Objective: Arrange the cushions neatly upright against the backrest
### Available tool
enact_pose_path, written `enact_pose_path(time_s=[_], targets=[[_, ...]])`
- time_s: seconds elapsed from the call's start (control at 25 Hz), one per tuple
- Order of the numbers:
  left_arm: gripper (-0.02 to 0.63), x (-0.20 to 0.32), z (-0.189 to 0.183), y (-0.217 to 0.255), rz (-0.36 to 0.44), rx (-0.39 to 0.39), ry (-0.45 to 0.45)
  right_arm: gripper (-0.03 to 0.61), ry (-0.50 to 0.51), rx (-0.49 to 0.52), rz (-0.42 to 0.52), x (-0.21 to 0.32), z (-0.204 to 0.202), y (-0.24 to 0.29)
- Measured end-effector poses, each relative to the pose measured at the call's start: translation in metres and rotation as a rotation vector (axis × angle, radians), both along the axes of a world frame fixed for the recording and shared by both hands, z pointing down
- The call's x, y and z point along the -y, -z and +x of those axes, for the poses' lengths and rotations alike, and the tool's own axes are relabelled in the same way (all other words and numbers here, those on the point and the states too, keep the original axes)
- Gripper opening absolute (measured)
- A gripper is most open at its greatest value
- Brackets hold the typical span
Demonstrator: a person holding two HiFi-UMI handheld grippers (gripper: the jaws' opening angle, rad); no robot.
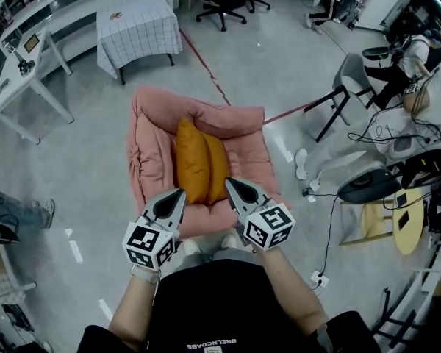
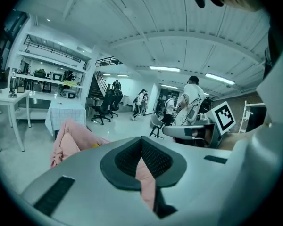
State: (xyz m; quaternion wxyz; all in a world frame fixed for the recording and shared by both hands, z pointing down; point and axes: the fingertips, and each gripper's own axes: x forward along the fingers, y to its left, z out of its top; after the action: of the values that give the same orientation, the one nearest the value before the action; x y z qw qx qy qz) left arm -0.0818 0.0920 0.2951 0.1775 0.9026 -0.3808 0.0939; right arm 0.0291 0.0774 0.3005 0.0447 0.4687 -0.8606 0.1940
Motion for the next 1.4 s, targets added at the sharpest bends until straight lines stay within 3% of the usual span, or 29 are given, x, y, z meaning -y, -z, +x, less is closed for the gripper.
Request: enact_pose_path(time_s=[0.28,0.72,1.4], targets=[[0.014,-0.012,0.010,0.031,0.076,-0.006,0.017,0.009,0.080,-0.028,0.065,-0.012,0.001,0.037],[0.014,-0.001,0.015,0.070,0.154,-0.019,0.097,0.009,0.126,-0.042,0.146,-0.005,0.025,0.076],[0.014,0.000,0.009,0.077,0.175,-0.024,0.127,0.009,0.140,-0.056,0.188,-0.001,0.024,0.085]])
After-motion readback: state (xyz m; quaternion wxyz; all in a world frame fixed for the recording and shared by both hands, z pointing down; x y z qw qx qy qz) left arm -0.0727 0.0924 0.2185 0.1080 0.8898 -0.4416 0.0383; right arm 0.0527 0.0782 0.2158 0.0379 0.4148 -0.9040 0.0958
